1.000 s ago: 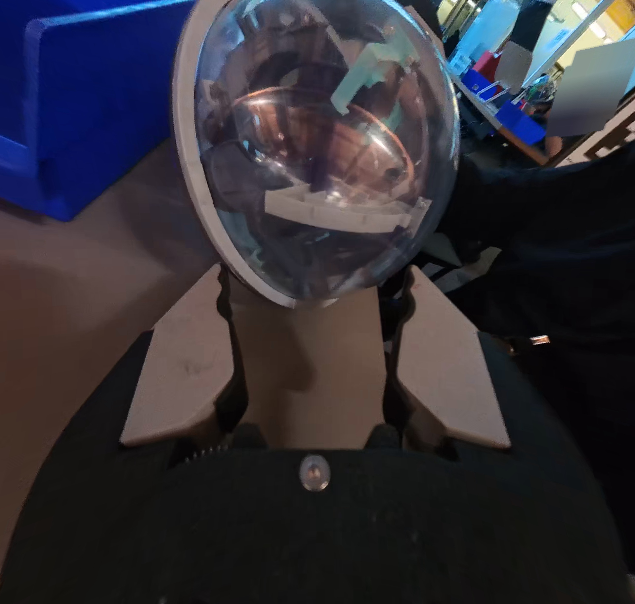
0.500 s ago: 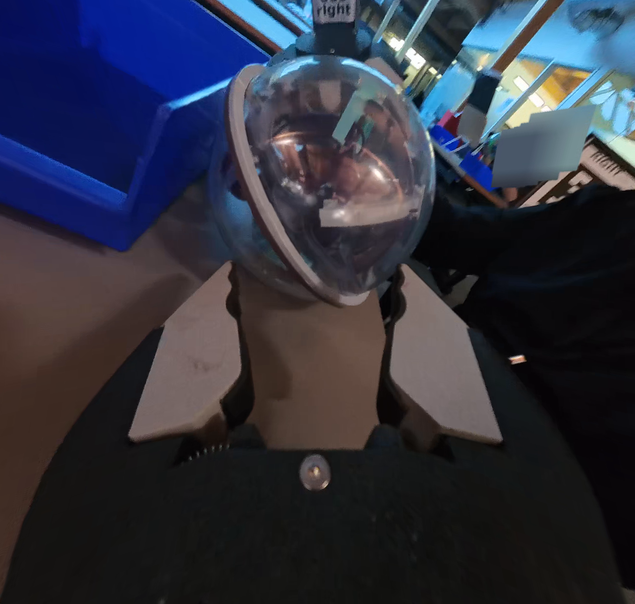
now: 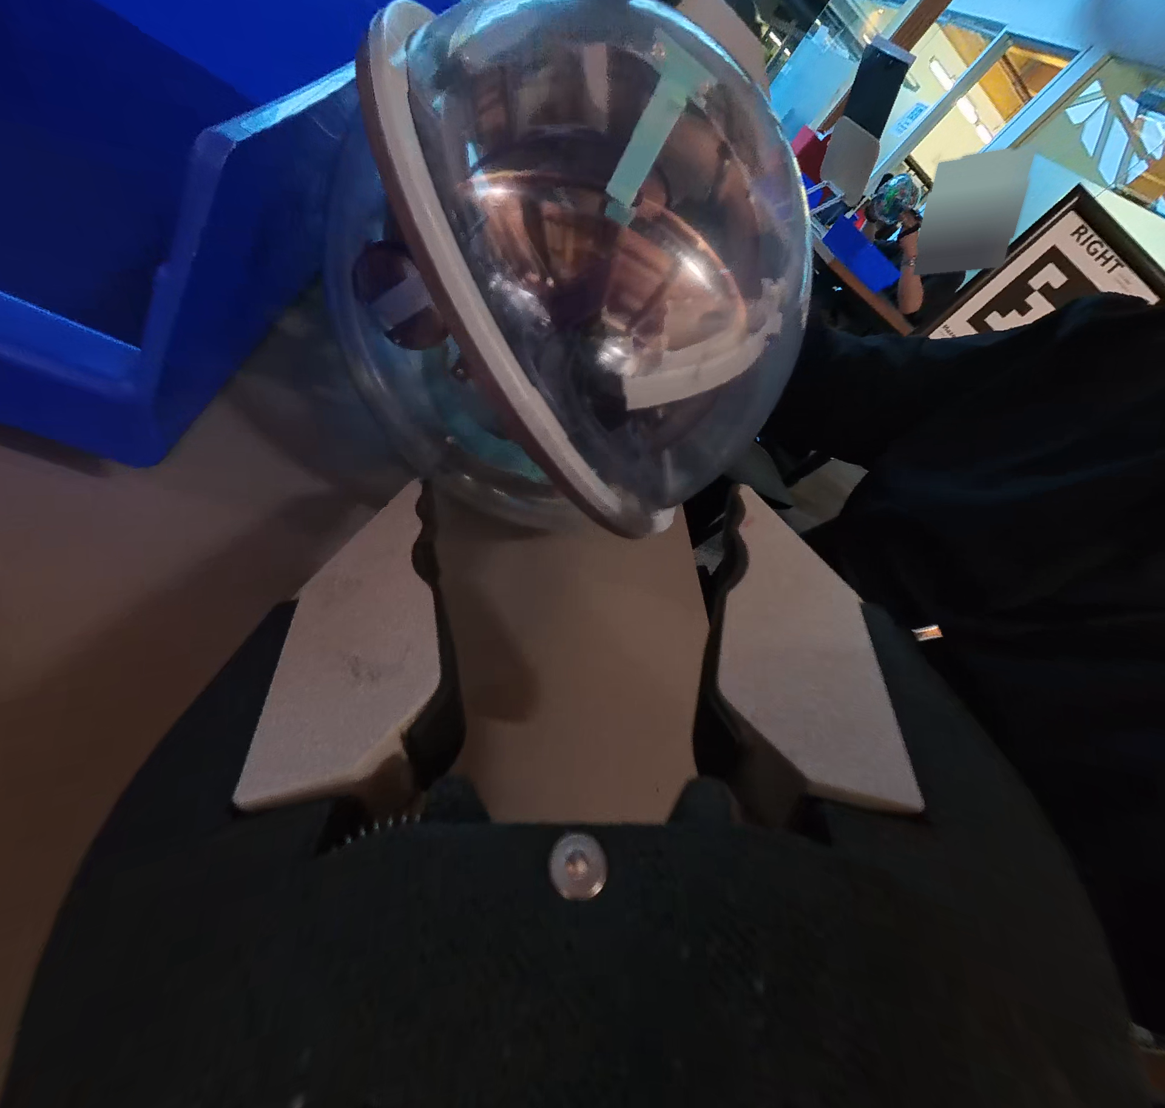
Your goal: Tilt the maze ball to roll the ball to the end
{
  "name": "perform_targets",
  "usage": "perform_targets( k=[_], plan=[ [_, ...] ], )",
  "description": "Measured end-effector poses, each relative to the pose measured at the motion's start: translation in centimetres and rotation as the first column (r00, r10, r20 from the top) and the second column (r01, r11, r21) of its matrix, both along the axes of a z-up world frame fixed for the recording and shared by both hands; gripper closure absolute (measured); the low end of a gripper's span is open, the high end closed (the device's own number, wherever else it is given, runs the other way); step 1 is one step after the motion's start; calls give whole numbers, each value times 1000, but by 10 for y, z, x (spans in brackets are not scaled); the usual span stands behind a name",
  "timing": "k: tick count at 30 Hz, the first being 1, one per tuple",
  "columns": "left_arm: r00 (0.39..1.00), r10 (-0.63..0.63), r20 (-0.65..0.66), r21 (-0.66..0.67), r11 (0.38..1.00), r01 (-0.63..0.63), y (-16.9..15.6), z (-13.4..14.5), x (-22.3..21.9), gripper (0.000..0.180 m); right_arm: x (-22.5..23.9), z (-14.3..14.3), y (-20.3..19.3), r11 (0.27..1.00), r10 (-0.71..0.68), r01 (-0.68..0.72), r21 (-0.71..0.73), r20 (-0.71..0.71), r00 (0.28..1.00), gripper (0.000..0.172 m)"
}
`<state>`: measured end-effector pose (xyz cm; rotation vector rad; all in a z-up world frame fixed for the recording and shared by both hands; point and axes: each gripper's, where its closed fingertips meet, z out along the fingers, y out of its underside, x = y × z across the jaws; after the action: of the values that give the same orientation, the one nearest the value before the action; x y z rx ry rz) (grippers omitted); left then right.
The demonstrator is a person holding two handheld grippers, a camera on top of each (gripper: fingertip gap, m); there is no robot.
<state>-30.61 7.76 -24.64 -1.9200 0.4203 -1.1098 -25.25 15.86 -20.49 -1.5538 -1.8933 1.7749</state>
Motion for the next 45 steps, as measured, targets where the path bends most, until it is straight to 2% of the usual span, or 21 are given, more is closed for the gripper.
perform_targets(
  k=[2, 5, 7, 12, 15, 18, 21, 29, 32, 36, 41, 45],
  plan=[
    [1000, -7, -14, -6, 1000, 7, 2, -2, 3, 90, 3, -14, -7, 1000, 23, -22, -4, 52, 998, 43],
    [998, -7, -57, -31, 1000, 5, 8, -9, 11, 83, -2, -30, -21, 999, 47, -47, -5, 70, 996, 31],
    [994, -31, -106, -45, 999, 26, 7, -15, 16, 77, -7, -27, -25, 999, 37, -37, -28, 25, 999, 31],
    [967, -19, -255, -36, 999, 10, 2, -29, 21, 77, -15, -18, -27, 1000, -9, 6, -23, -132, 991, 30],
    [962, 22, -271, 32, 999, -14, 1, -21, 24, 78, -13, -8, -31, 1000, 6, -2, 25, -167, 986, 29],
    [976, 104, -191, 139, 987, -78, 4, 10, 19, 77, -15, 15, -32, 1000, 1, 2, 18, -210, 978, 29],
    [971, 165, -176, 238, 964, -120, 2, 45, 13, 77, -17, 45, -37, 999, 9, 2, 38, -280, 960, 28],
    [899, 272, -343, 423, 899, -111, -13, 152, 12, 76, -17, 174, -62, 989, 56, 29, 147, -541, 839, 27],
    [865, 316, -388, 480, 871, -103, -22, 187, 12, 76, -14, 209, -74, 985, 76, 35, 172, -596, 799, 27],
    [795, 380, -473, 535, 841, -83, -35, 219, 13, 75, -7, 242, -91, 976, 108, 45, 215, -646, 755, 26],
    [761, 418, -497, 574, 816, -74, -48, 250, 15, 74, -3, 274, -107, 972, 131, 45, 231, -690, 712, 26],
    [729, 444, -521, 593, 803, -66, -58, 267, 15, 74, -1, 288, -116, 970, 152, 35, 240, -715, 682, 26]
  ],
)
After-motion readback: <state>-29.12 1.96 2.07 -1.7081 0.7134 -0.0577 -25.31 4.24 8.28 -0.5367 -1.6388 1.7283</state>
